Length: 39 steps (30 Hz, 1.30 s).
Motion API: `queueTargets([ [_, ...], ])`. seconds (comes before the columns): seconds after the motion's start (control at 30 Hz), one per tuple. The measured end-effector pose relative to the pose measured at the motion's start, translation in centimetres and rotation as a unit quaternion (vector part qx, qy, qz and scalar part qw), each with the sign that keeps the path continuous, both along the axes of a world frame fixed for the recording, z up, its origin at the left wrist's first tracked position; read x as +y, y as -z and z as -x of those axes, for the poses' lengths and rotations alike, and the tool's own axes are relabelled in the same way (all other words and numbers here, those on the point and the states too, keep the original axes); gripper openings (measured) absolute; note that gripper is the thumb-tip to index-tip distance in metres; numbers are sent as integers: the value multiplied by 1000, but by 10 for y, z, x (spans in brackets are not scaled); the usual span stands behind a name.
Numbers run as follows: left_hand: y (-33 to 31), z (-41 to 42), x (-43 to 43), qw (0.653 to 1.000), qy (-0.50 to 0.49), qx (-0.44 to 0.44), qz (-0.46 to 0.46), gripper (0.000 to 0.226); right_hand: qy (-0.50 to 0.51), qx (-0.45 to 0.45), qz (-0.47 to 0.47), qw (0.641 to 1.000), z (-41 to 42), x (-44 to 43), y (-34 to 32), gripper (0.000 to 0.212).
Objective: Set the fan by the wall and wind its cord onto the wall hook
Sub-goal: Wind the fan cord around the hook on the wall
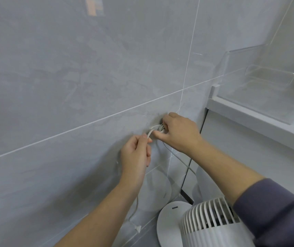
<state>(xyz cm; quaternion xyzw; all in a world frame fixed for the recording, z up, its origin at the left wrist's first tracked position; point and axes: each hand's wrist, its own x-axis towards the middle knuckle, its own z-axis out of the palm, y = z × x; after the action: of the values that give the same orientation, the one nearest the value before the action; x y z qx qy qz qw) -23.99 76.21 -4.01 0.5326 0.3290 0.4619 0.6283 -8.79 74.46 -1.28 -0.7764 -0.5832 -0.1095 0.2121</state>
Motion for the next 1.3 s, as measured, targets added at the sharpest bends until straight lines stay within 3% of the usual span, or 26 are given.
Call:
queueTargets([
  [0.2,7,4,2,999,15,32,-24,39,-24,230,-65,971,-12,-1,1,22],
  [0.4,20,10,5,997,8,69,-42,39,18,161,-89,983,-16,3,6,26],
  [0.73,28,8,4,992,32,83,-90,34,4,194,-106,975,-24,2,4,33],
  [0.97,42,10,9,989,37,105,-102,30,-4,362,-154,920,-34,1,4,6],
  [1.3,41,-1,7,984,51,126,-113,23,4,479,-148,865,-48,5,9,14],
])
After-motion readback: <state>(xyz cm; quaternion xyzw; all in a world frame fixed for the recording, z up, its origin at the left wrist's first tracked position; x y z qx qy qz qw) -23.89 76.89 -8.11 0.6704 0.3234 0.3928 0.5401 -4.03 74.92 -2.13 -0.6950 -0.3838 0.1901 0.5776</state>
